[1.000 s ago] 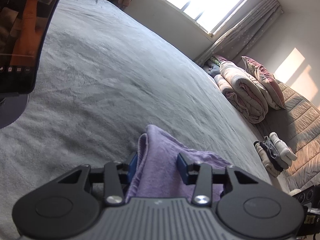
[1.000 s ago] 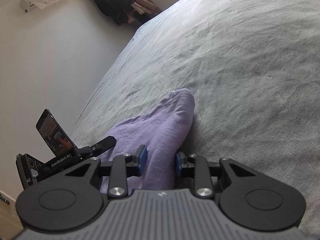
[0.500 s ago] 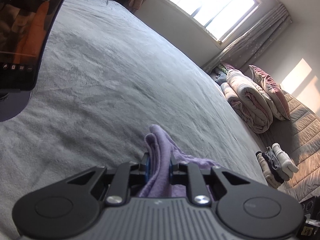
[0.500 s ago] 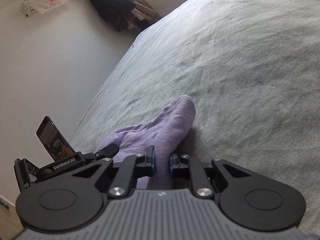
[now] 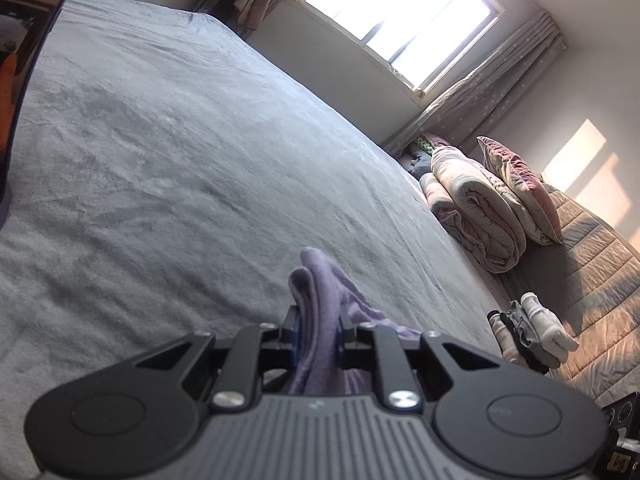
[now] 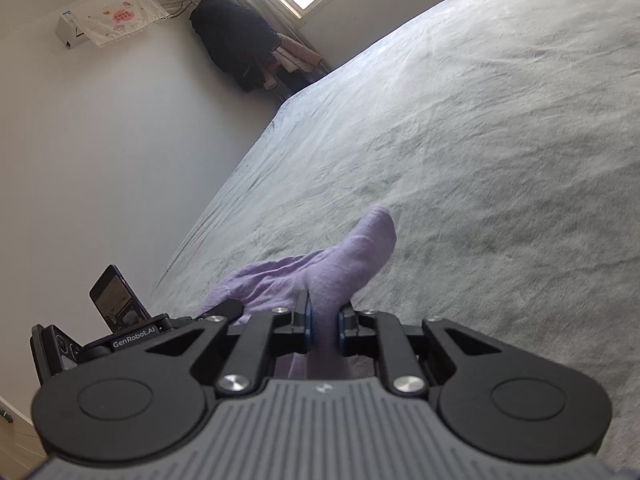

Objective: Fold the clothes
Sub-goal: 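Lift the folded garment with both grippers and carry it toward the clothes stack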

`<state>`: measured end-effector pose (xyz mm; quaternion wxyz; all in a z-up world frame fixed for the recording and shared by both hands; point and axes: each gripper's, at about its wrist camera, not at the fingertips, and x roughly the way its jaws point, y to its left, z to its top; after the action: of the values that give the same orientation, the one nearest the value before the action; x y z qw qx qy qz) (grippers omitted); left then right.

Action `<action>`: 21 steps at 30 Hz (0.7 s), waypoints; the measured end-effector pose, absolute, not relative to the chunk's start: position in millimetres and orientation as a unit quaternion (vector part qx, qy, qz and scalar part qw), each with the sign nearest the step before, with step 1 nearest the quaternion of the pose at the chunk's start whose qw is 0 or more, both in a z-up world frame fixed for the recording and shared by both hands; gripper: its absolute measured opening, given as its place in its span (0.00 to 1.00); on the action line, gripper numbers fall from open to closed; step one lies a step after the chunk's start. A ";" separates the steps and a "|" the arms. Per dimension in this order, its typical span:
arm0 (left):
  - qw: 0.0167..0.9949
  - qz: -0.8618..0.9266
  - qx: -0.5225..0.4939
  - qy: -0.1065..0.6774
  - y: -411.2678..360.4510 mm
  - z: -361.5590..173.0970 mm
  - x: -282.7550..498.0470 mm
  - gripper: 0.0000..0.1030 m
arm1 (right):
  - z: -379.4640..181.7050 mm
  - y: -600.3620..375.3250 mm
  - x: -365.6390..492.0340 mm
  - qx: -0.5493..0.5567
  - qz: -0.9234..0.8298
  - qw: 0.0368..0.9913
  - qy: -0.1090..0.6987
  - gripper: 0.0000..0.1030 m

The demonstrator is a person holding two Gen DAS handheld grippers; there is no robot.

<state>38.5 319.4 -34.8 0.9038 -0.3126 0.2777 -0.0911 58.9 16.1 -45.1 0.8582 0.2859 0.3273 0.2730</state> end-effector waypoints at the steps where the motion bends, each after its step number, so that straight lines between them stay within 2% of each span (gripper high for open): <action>1: 0.904 -0.095 -0.312 0.276 313.6 -32.3 39.8 0.15 | -41.9 10.0 59.5 0.286 0.271 0.860 0.324 0.14; 14: 0.912 -0.146 -0.283 0.257 218.6 5.3 57.7 0.15 | -3.6 -82.0 68.6 0.281 0.240 0.885 0.284 0.14; 21: 0.923 -0.169 -0.224 0.265 140.4 20.3 67.7 0.15 | 15.2 -145.2 79.3 0.273 0.220 0.893 0.281 0.14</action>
<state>67.7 140.4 20.3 0.9226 -0.2237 0.2650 -0.1689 79.3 -145.2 15.2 0.8935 0.2733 0.2807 0.2196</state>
